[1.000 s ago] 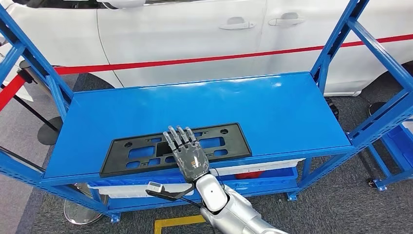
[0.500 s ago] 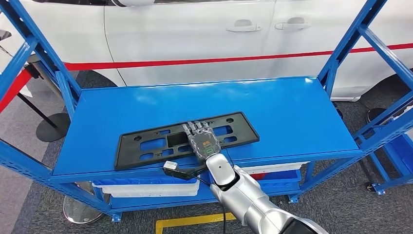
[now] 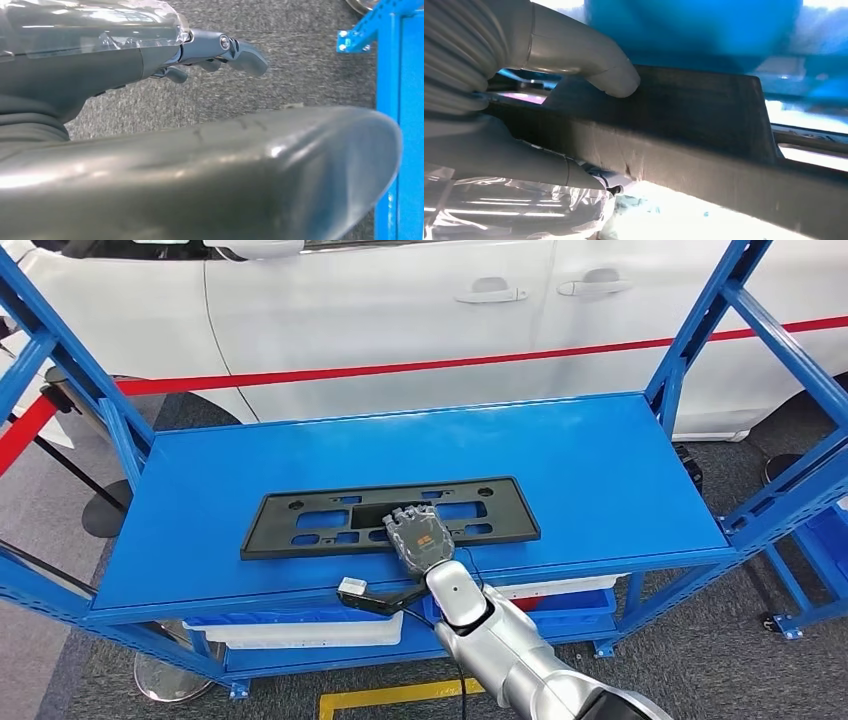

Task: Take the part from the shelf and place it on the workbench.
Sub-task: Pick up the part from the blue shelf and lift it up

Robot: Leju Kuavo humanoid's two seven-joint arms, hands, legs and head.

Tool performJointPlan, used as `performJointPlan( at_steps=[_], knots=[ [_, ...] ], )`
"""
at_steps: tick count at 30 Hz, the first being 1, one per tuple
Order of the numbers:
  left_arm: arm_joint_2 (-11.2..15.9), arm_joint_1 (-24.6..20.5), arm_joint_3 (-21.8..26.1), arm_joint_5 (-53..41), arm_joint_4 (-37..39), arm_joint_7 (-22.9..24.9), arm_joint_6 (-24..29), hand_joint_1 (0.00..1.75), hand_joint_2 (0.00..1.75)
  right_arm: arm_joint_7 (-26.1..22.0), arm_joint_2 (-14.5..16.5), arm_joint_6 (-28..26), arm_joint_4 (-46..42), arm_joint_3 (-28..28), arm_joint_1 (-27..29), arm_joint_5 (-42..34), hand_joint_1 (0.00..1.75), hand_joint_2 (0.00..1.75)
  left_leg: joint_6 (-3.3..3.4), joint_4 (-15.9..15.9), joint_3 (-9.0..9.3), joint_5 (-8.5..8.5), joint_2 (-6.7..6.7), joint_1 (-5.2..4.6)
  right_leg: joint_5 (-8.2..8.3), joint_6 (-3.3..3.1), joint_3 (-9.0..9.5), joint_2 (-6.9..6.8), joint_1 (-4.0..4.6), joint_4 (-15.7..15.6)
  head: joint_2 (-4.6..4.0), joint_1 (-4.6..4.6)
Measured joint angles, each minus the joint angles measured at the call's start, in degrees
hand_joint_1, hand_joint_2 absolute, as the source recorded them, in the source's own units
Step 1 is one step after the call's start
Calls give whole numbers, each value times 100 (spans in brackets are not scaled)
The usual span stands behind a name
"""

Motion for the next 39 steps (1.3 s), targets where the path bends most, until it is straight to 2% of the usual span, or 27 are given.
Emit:
performJointPlan(
  at_steps=[1,3,4,6,8,10,11,13,14,15,16,17,18,20,21,24,25,26,29,30,31,32,33,34,36,37,39],
  knots=[
    [-1,10,-1,49,1,0,6,0,0,-115,1,-112,-31,-48,52,-121,175,175,-9,-117,44,134,2,5,-12,6,6,5,-2,14,0,-1],
    [-1,20,-2,150,5,-4,25,0,0,-482,9,-368,-184,-190,172,-561,175,175,-12,-796,359,507,9,20,-53,42,15,18,-8,65,0,0],
    [-3,20,-2,209,7,-11,34,0,0,-789,16,-475,-319,-278,246,-942,175,175,6,-1117,513,626,9,15,-78,70,12,27,1,100,0,-2],
    [-14,26,-2,354,9,-53,46,0,0,-1764,40,-499,-841,-494,495,-2234,175,175,69,-1378,641,654,0,-1,-104,130,7,39,25,131,0,-1],
    [-33,53,-2,542,10,-131,55,0,0,-2924,51,-186,-1871,-665,894,-4431,175,175,147,-1391,654,660,-9,2,-111,189,27,44,37,119,0,1],
    [-58,83,-2,717,11,-196,62,0,0,-3532,9,260,-3215,-710,1284,-7204,175,175,218,-1418,674,678,-8,21,-232,256,-9,39,24,261,0,2],
    [-69,90,-2,788,14,-212,66,0,0,-3611,-41,432,-3924,-712,1461,-8612,175,175,255,-1431,674,687,-9,29,-384,289,-106,36,13,487,0,4],
    [-85,107,-9,910,23,-214,68,0,0,-3649,-194,643,-5271,-740,1797,-10917,175,175,303,-1431,650,691,-19,15,-775,336,-444,32,-7,1205,0,12],
    [-89,124,-14,958,28,-206,67,0,0,-3674,-283,693,-5822,-776,1938,-11598,175,175,312,-1430,637,693,-22,6,-905,347,-606,32,-13,1528,0,13],
    [-95,147,-20,1008,33,-196,67,0,0,-3713,-372,736,-6331,-823,2060,-11970,175,175,315,-1429,628,694,-22,-4,-930,349,-691,32,-15,1692,0,14],
    [-104,167,-23,1063,37,-188,68,0,0,-3770,-456,762,-6783,-874,2169,-12044,175,175,314,-1428,625,693,-20,-12,-848,343,-670,32,-15,1648,0,14],
    [-115,176,-23,1120,39,-188,73,0,0,-3846,-523,775,-7199,-924,2277,-11796,175,175,312,-1427,629,692,-17,-18,-669,328,-528,31,-13,1372,0,14],
    [-131,177,-23,1169,42,-187,89,0,0,-3932,-581,769,-7570,-972,2384,-11321,175,175,306,-1427,637,688,-15,-22,-462,306,-314,31,-11,966,0,14],
    [-164,165,-22,1257,43,-173,150,0,0,-4131,-677,699,-8133,-1046,2602,-10258,175,175,269,-1419,648,673,-15,-45,-228,255,35,33,17,287,0,14],
    [-181,163,-22,1300,45,-159,183,0,0,-4225,-719,647,-8340,-1075,2722,-9914,175,175,243,-1420,653,667,-15,-53,-208,230,106,35,31,141,0,12],
    [-221,161,-11,1444,49,-110,240,0,0,-4436,-831,540,-8762,-1123,3134,-9576,175,175,148,-1428,681,648,-14,-55,-193,135,138,25,32,75,0,10],
    [-232,160,-5,1475,50,-102,251,0,0,-4489,-864,539,-8846,-1131,3267,-9537,175,175,120,-1356,661,572,-11,-55,-172,96,145,15,18,54,0,8],
    [-242,161,-1,1497,51,-99,257,0,0,-4541,-894,549,-8910,-1136,3395,-9494,175,175,97,-1176,597,425,-8,-52,-148,62,146,3,4,34,0,5],
    [-268,164,5,1563,54,-113,266,0,0,-4694,-986,573,-9002,-1142,3788,-9313,175,175,58,-171,211,-191,-4,-45,-129,22,105,-21,9,36,0,1],
    [-273,167,8,1581,54,-114,272,0,0,-4733,-1012,574,-9010,-1142,3897,-9262,175,175,52,78,123,-297,-4,-45,-128,20,92,-27,15,44,0,1],
    [-278,172,9,1598,55,-114,281,0,0,-4770,-1033,577,-9012,-1142,4000,-9218,175,175,52,179,105,-315,-4,-46,-126,18,77,-30,20,56,0,1],
    [-282,178,10,1610,55,-114,290,0,0,-4801,-1049,585,-9012,-1142,4093,-9185,175,175,61,101,172,-246,-4,-47,-126,18,63,-30,24,70,0,1],
    [-286,183,11,1624,56,-113,299,0,0,-4825,-1062,602,-9013,-1144,4191,-9161,175,175,80,-143,326,-114,-4,-50,-125,18,50,-27,30,85,0,1],
    [-289,185,11,1637,57,-112,308,0,0,-4846,-1073,633,-9019,-1147,4303,-9146,175,175,114,-513,550,56,-4,-59,-123,20,40,-26,38,101,0,1],
    [-292,179,11,1669,61,-107,317,0,0,-4866,-1083,757,-9037,-1174,4531,-9157,175,175,196,-1224,943,282,-2,-95,-114,45,28,-28,53,129,0,5],
    [-296,175,11,1686,63,-104,319,0,0,-4871,-1084,836,-9048,-1202,4641,-9171,175,175,226,-1408,1032,330,-2,-116,-103,70,24,-34,53,138,0,6],
    [-312,176,11,1727,67,-98,322,0,0,-4876,-1084,991,-9076,-1287,4842,-9189,175,175,263,-1487,1035,383,-2,-143,-64,140,19,-41,39,133,0,8]
  ],
)
